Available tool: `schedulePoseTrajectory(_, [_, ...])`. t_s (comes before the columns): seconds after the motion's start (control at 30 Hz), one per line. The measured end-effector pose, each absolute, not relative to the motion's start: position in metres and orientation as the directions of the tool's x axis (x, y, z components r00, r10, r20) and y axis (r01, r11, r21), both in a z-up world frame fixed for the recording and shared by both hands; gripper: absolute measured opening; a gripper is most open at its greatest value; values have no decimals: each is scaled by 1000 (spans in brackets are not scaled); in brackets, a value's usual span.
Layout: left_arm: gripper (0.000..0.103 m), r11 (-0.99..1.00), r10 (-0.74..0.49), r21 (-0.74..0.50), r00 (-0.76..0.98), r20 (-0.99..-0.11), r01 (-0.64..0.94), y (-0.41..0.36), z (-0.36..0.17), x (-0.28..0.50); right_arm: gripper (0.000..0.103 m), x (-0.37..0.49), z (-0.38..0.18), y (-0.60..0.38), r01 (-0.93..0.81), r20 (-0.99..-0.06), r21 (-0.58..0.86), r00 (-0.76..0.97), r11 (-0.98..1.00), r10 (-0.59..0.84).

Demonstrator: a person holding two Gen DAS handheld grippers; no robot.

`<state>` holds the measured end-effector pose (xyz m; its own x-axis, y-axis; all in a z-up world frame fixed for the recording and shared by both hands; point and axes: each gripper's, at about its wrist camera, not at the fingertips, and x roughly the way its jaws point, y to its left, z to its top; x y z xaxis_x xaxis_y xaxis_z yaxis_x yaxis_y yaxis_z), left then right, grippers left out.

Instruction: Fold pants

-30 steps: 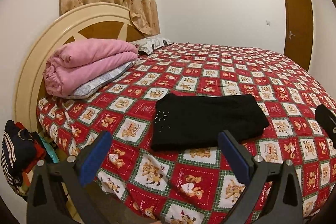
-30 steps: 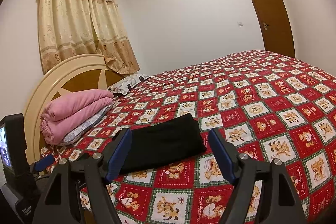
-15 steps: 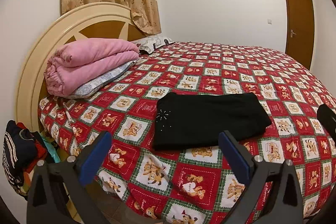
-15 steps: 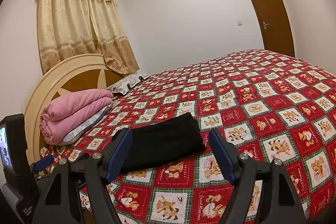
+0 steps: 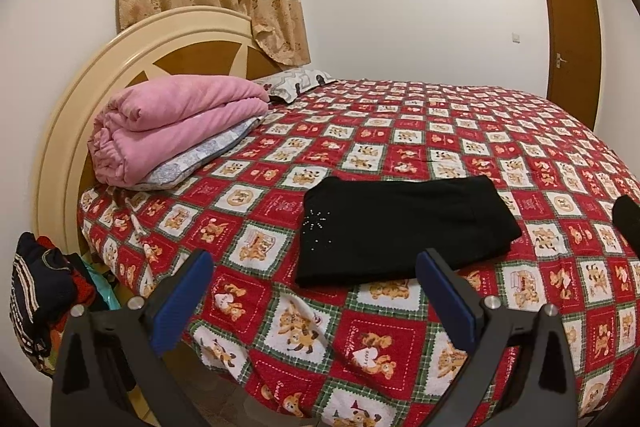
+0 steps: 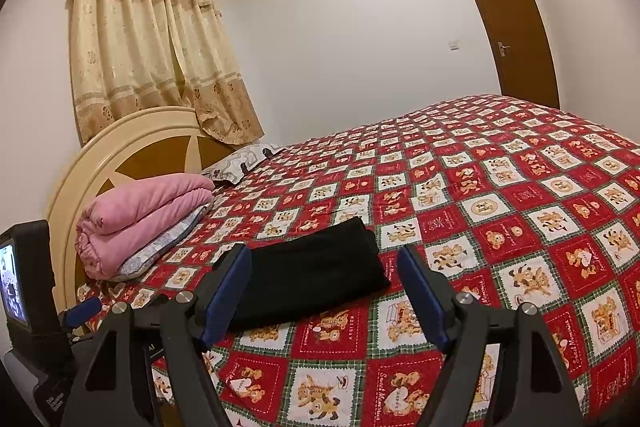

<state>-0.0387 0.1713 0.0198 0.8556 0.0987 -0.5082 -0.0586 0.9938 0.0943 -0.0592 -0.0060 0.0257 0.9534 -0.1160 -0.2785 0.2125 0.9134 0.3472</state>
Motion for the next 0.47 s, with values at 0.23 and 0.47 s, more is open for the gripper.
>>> schedulePoseTrajectory(0.23, [103,997,41,77,861,-507,-3,170,18,-38,77,-61,26,-7,216,-282,352,952,911,-117])
schedulePoseTrajectory(0.47, [103,997,19,68,859,-512,18,168,16,-36,77,-61,24,-10,224,-290,358,950,906,-120])
